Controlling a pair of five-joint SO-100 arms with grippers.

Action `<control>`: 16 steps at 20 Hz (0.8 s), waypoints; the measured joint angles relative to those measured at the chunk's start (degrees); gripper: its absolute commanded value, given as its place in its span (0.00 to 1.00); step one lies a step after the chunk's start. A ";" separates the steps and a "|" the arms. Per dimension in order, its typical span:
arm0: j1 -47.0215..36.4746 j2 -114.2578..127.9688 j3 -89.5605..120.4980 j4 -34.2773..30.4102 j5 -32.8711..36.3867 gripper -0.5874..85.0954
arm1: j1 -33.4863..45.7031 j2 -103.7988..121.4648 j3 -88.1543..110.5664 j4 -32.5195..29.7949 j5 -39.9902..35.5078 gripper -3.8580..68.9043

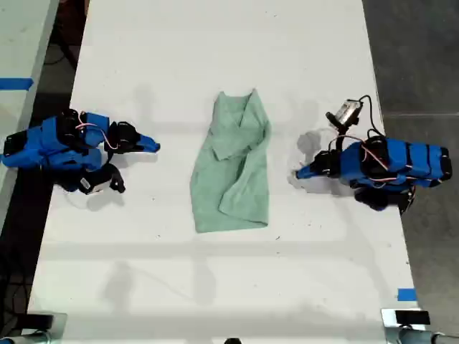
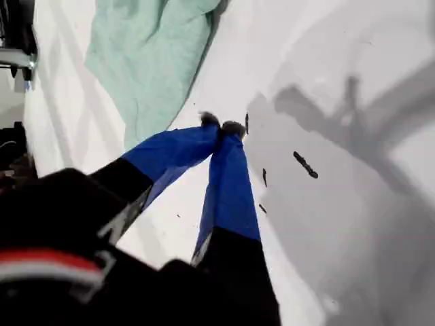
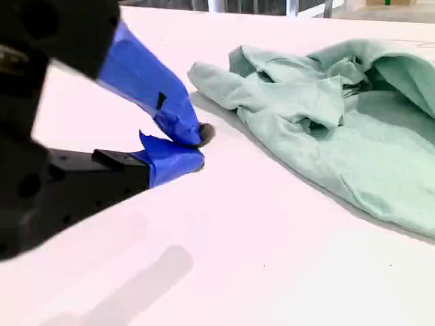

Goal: Fold t shirt

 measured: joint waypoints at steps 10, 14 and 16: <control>5.27 -8.96 -6.06 -3.96 -8.35 0.00 | 0.00 0.00 0.00 2.55 1.05 0.07; 17.40 -51.94 -36.04 -1.58 -20.92 0.24 | 0.26 0.00 0.00 3.43 1.05 0.07; 22.50 -74.97 -54.58 1.23 -21.53 0.26 | 0.44 0.00 0.00 3.43 1.05 0.07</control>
